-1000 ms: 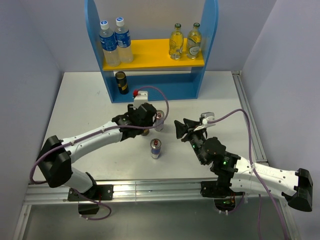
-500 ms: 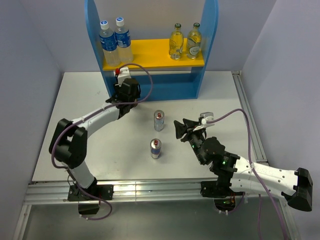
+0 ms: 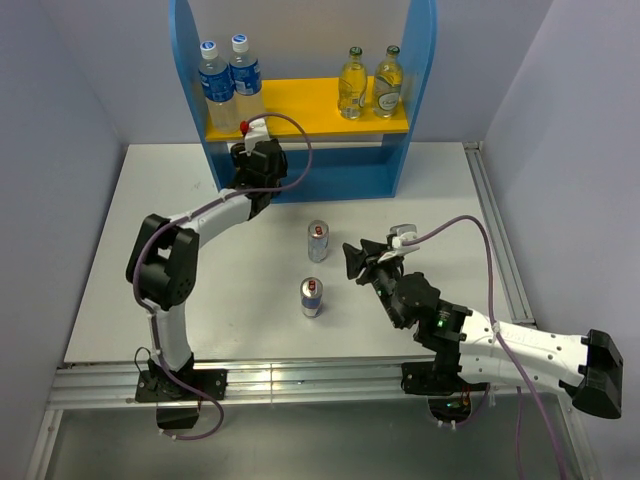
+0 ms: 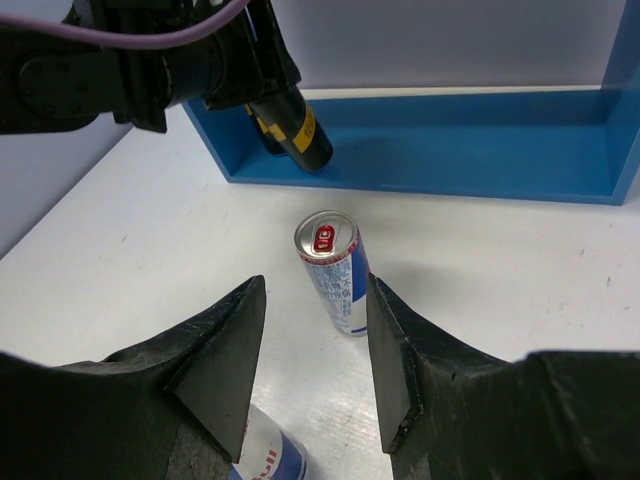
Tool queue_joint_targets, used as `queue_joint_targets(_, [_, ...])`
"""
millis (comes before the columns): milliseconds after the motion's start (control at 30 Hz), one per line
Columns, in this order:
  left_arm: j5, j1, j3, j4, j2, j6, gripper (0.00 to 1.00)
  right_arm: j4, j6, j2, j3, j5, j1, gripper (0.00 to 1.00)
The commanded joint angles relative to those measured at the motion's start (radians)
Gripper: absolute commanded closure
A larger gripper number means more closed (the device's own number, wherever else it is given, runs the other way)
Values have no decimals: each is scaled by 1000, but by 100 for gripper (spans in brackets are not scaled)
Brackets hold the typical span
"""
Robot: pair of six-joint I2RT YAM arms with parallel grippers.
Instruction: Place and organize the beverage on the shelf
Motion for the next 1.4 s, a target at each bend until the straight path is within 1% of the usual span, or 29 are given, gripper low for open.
queue_joint_targets(0, [-41,2,97,138,-3,39,100,44,6,12,2,-2,-7,48])
queue_joint_targets(133, [-41,8,160,110,43,46,100,44,6,21,5,-5,-11,48])
queue_joint_targets(333, [-47,13,209,70,97,51,99,43,8,24,4,-6,-13,48])
queue_joint_targets(400, [-63,11,211,81,112,65,98,41,8,21,4,-6,-14,48])
queue_joint_targets(567, [-98,14,203,102,130,77,100,41,12,18,2,-8,-14,48])
queue_joint_targets(800, [-129,19,132,188,130,63,100,41,14,12,-1,-9,-13,48])
queue_joint_targets(867, [-129,19,135,193,138,60,100,40,14,15,-1,-11,-14,48])
queue_joint_targets(933, [-129,20,168,172,163,57,98,40,15,16,1,-9,-13,48])
queue_joint_targets(1000, [-126,20,186,152,178,56,89,40,12,18,2,-11,-14,48])
queue_joint_targets(1033, [-124,20,188,152,181,54,77,40,14,18,2,-11,-14,48])
queue_joint_targets(1100, [-121,20,183,156,181,54,63,40,14,16,1,-11,-14,48])
queue_joint_targets(1133, [-120,20,181,158,181,54,49,40,14,15,1,-11,-16,48])
queue_joint_targets(1167, [-121,20,178,159,180,56,42,40,14,13,-1,-11,-16,48])
queue_joint_targets(1200, [-120,20,174,162,178,56,38,41,15,13,-1,-11,-14,48])
queue_joint_targets(1233, [-120,19,174,162,176,57,30,40,14,12,-1,-11,-16,48])
queue_joint_targets(1267, [-120,20,174,161,178,57,28,41,14,13,1,-11,-14,48])
queue_joint_targets(1300, [-120,20,172,159,175,59,24,41,14,15,1,-11,-16,48])
queue_joint_targets(1333, [-118,20,171,158,172,57,17,40,14,15,1,-11,-16,48])
queue_joint_targets(1367, [-113,19,169,158,169,60,15,40,14,15,1,-11,-16,48])
